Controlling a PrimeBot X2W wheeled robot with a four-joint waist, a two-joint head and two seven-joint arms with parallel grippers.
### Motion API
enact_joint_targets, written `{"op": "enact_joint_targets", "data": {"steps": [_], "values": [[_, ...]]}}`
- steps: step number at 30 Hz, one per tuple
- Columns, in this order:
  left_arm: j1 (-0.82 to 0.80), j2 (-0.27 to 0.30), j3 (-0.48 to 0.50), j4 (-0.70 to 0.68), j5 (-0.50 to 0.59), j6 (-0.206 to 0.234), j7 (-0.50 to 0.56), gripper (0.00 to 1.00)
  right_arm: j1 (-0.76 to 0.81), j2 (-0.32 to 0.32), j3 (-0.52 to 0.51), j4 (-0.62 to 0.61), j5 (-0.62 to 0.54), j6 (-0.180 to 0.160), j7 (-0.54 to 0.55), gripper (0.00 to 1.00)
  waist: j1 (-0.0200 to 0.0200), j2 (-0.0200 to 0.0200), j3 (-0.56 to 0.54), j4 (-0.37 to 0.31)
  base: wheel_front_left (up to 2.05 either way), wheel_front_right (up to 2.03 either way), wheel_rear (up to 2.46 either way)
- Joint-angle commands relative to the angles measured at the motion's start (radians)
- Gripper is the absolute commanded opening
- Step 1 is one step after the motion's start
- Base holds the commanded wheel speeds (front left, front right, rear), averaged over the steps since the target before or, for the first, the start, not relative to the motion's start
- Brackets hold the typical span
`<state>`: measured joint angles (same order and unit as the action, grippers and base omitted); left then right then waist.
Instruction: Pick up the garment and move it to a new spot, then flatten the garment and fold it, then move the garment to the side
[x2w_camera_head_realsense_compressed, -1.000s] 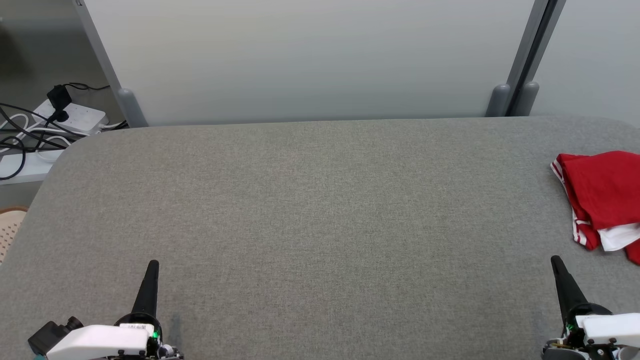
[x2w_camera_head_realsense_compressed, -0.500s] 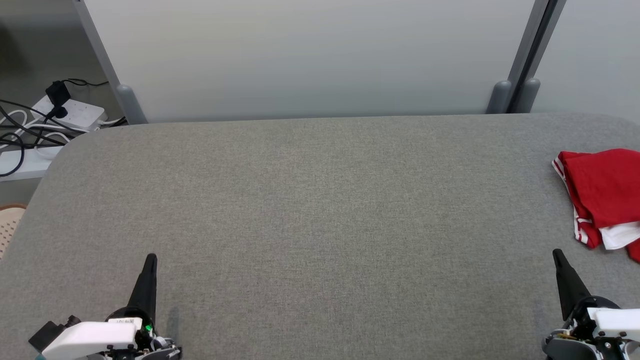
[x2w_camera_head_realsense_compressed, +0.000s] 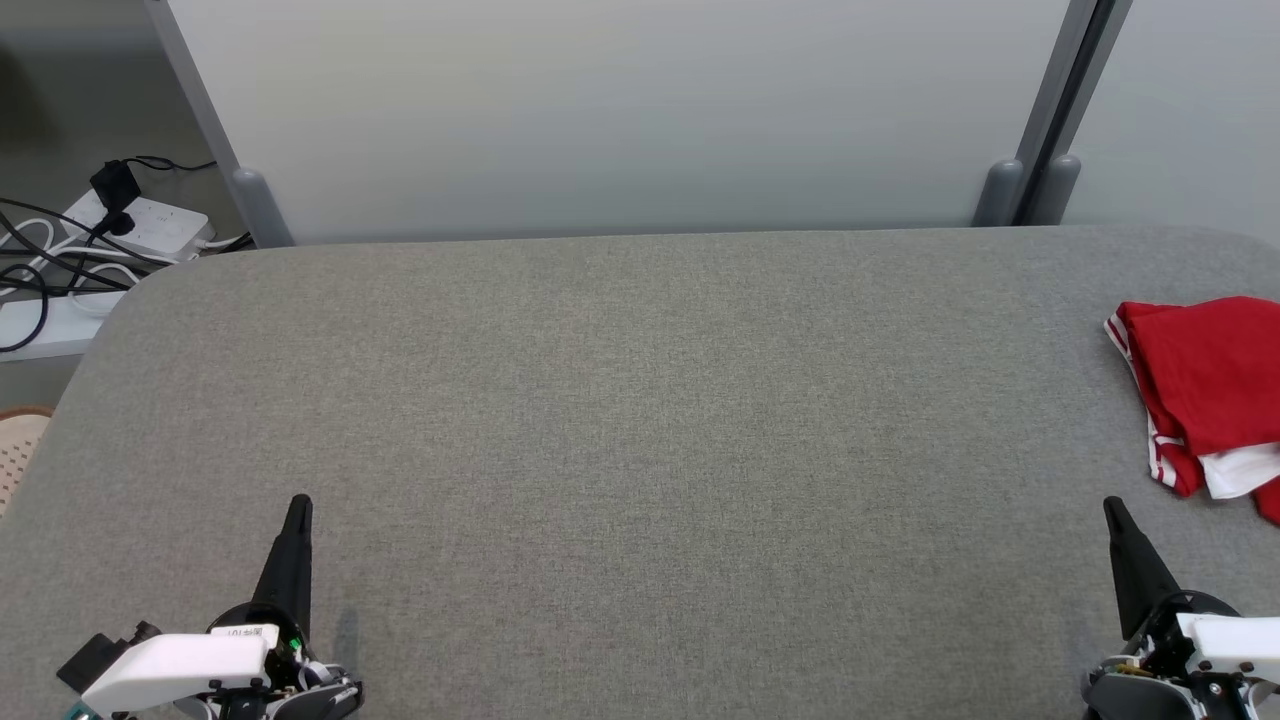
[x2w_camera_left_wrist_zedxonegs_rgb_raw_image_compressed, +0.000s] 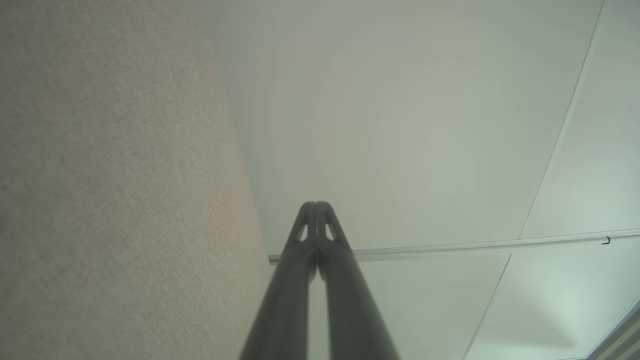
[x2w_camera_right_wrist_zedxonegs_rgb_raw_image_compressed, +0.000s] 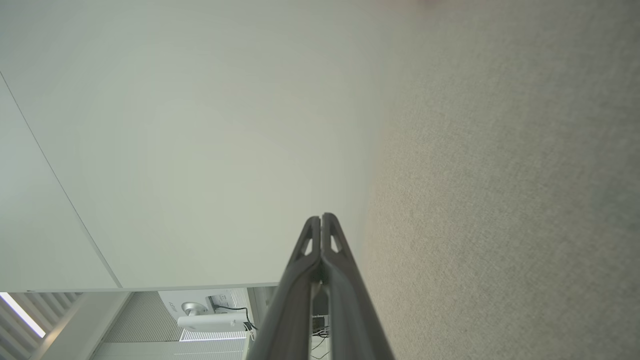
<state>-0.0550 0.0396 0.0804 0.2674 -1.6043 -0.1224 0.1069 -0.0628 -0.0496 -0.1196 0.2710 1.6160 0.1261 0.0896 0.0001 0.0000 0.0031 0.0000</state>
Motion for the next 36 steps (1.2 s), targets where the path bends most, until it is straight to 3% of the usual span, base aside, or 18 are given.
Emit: {"op": "enact_joint_targets", "data": {"steps": [1, 36], "values": [[-0.053, 0.011, 0.034, -0.022, -0.004, -0.008, 0.006, 0.0, -0.044, -0.011, 0.019, -0.027, 0.004, 0.005, 0.013, 0.0, -0.0001, 0.0, 0.0, 0.0, 0.0, 0.0, 0.0], [-0.053, 0.011, 0.033, -0.022, -0.004, -0.008, 0.006, 0.0, -0.044, -0.007, 0.013, -0.027, -0.001, 0.005, 0.017, 0.0, -0.0001, 0.0, 0.0, 0.0, 0.0, 0.0, 0.0]]}}
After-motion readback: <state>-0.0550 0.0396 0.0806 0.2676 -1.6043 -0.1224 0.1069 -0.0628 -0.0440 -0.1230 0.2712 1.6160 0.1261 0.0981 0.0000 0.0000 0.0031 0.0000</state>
